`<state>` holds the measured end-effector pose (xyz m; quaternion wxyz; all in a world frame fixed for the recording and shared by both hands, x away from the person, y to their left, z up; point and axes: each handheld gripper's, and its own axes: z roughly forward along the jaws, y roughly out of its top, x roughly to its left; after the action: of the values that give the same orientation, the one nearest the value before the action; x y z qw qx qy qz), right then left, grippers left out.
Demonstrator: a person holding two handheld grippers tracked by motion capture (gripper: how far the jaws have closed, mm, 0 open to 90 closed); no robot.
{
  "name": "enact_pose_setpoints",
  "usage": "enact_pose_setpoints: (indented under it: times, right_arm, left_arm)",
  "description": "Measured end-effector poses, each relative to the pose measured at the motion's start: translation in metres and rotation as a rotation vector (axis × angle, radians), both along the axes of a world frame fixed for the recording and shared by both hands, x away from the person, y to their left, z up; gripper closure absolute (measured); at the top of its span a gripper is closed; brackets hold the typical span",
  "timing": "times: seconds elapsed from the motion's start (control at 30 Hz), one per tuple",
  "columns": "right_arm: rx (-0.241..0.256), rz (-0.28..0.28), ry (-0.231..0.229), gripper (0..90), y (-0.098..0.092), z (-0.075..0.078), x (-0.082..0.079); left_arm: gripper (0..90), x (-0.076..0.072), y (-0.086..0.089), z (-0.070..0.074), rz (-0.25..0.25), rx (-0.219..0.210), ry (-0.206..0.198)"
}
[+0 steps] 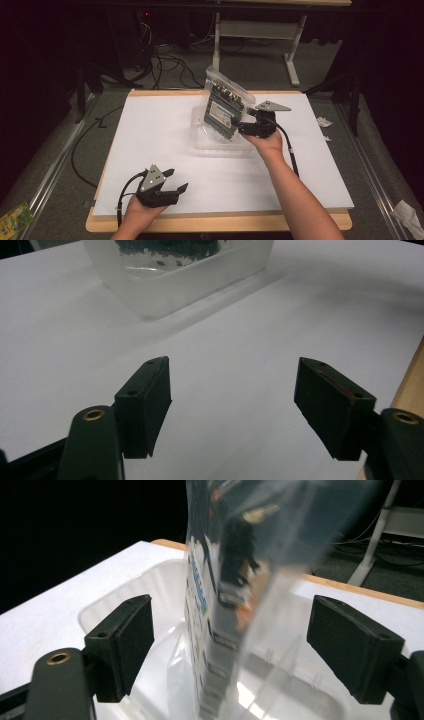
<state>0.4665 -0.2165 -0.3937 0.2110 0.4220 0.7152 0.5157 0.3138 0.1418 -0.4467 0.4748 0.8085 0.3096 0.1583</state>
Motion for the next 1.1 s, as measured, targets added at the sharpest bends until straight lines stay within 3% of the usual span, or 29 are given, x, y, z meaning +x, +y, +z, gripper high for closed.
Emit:
enact_pose_setpoints:
  times: [0.27,0.5,0.57,0.6,0.63,0.7,1.0,1.1]
  right_arm:
    - [-0.006,0.015,-0.003,14.9,-0.020,0.002,-0.026]
    - [-0.013,0.037,-0.029,10.1,-0.038,0.003,-0.063]
    - [-0.038,0.047,-0.034,10.9,-0.046,0.002,-0.081]
    - [-0.038,0.047,-0.034,10.9,-0.046,0.002,-0.081]
    - [-0.053,0.055,-0.048,10.0,-0.052,-0.001,-0.097]
    - [-0.052,0.057,-0.052,9.9,-0.054,-0.003,-0.102]
    - [0.002,0.038,-0.031,6.8,-0.086,-0.025,-0.165]
    - [0.010,0.009,-0.061,7.5,-0.096,-0.035,-0.183]
  left_arm:
    - [31.3,-0.001,-0.001,0.000,0.001,0.003,-0.002]
    - [31.2,-0.001,0.002,0.000,0.011,-0.001,-0.005]
    - [31.2,-0.001,0.003,0.000,0.011,-0.003,-0.003]
    - [31.2,-0.001,0.003,0.000,0.013,-0.005,-0.003]
    - [31.2,-0.001,0.003,0.000,0.017,-0.006,-0.002]
    - [31.2,-0.001,0.003,0.000,0.017,-0.006,-0.002]
    - [31.2,-0.004,-0.001,-0.001,0.015,-0.003,-0.003]
    - [31.1,-0.006,-0.003,-0.001,0.004,-0.001,-0.008]
